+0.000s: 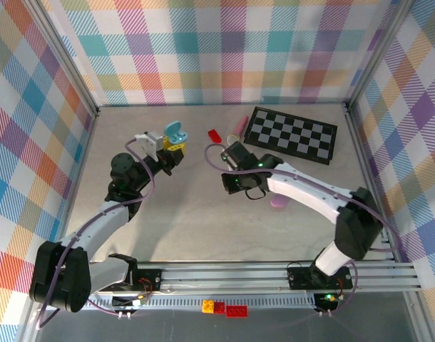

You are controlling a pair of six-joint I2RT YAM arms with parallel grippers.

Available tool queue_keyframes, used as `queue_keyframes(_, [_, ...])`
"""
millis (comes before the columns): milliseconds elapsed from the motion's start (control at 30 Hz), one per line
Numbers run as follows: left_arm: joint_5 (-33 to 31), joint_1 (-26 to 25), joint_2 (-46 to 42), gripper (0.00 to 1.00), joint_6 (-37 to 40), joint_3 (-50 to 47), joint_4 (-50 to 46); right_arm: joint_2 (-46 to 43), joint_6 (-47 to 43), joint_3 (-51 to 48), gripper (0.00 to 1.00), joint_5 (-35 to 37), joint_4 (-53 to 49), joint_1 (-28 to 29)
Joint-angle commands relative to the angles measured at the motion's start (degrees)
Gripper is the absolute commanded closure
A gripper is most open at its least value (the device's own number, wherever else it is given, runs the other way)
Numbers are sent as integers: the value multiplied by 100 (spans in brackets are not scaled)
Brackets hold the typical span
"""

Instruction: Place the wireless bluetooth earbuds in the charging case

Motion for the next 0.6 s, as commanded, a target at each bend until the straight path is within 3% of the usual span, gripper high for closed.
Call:
queue_keyframes(0, [-197, -281, 180, 69, 440, 244, 53, -528, 396, -107, 80, -727, 171, -102])
queue_keyframes(233, [-226, -907, 559, 69, 792, 446, 24, -1331, 707, -61, 79, -1671, 328, -485])
queue_keyframes(300, [-100, -1022, 641, 80, 836, 518, 6, -1464, 805, -34, 79, -1976, 468, -589])
queue_keyframes(567, [-45, -1480, 788, 77, 1057, 685, -102, -1480, 877, 381, 79, -2743, 762, -823])
